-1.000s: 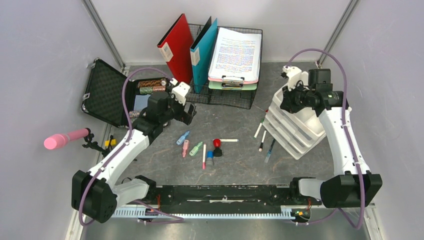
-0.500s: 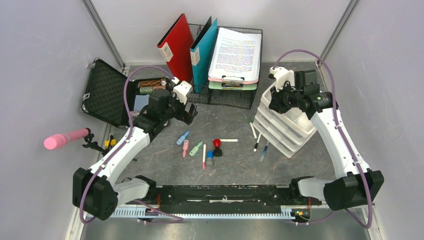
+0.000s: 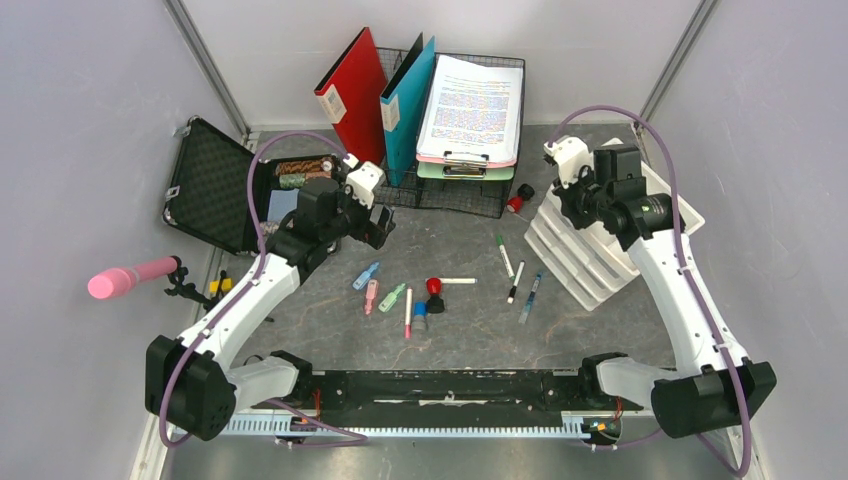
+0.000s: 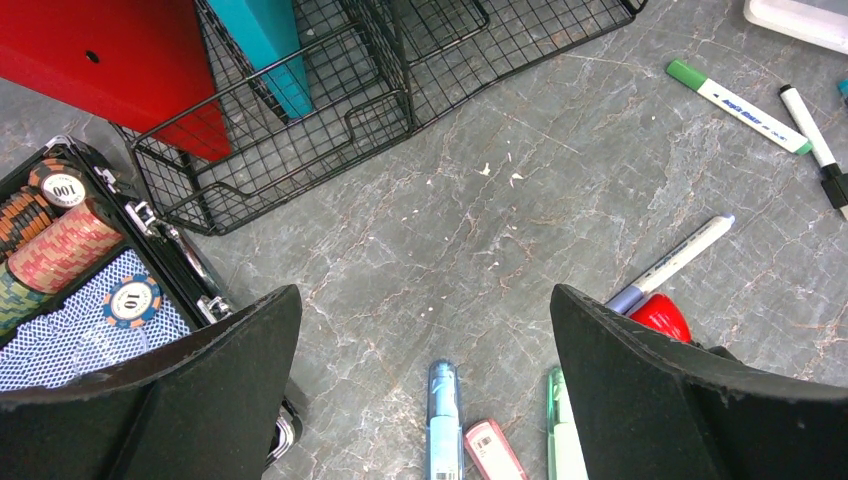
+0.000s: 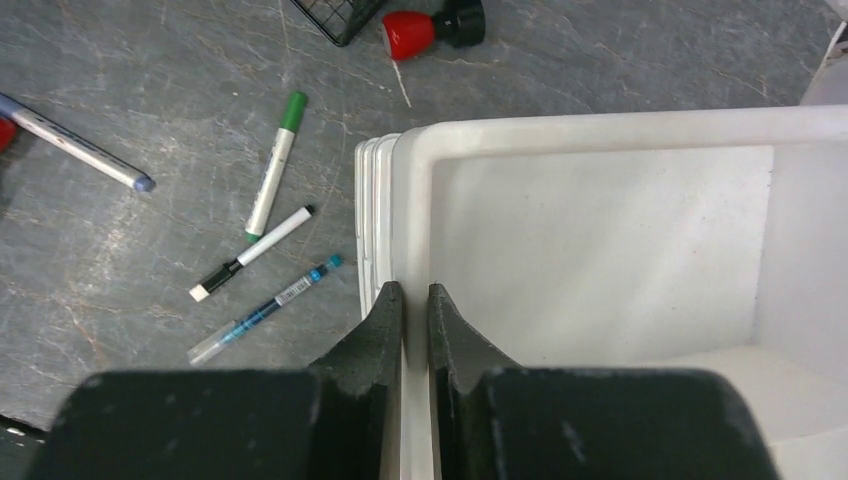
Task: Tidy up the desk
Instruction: Move the storage box to the center of the board.
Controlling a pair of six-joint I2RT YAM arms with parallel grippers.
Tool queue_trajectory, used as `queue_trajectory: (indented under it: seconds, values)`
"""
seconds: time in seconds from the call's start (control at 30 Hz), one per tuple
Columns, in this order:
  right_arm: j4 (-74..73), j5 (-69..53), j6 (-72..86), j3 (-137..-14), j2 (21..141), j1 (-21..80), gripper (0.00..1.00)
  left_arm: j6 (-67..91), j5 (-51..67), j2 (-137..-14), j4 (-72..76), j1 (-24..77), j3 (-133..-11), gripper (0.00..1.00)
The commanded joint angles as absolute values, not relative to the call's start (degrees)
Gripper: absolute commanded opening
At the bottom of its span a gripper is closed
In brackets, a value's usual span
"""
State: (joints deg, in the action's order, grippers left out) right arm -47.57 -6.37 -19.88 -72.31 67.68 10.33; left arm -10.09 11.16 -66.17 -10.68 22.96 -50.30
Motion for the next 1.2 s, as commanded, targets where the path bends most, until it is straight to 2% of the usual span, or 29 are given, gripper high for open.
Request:
queue_trajectory:
  seconds: [0.0, 0.67, 1.0, 1.17]
  values:
    - [-44.6, -1.8, -23.8, -73.3, 65.8, 10.1, 0.01, -9.3, 12.8, -66.3, -8.8, 22.9, -51.3, 1.00]
    - [-47.4, -21.4, -18.4, -70.7, 70.5, 11.1, 0.02, -7.6, 15.0, -67.6, -7.6, 23.0, -50.6, 1.00]
    - [-48.5, -24.6, -17.0, -73.7, 70.9, 11.6, 0.02, -7.6, 16.3, -70.2, -9.2, 23.5, -52.5, 1.00]
    - [-44.4, -24.6, -14.8, -72.6, 70.8, 11.5, 0.05, -7.2, 18.1, -72.0, -9.0, 26.4, -53.8, 1.00]
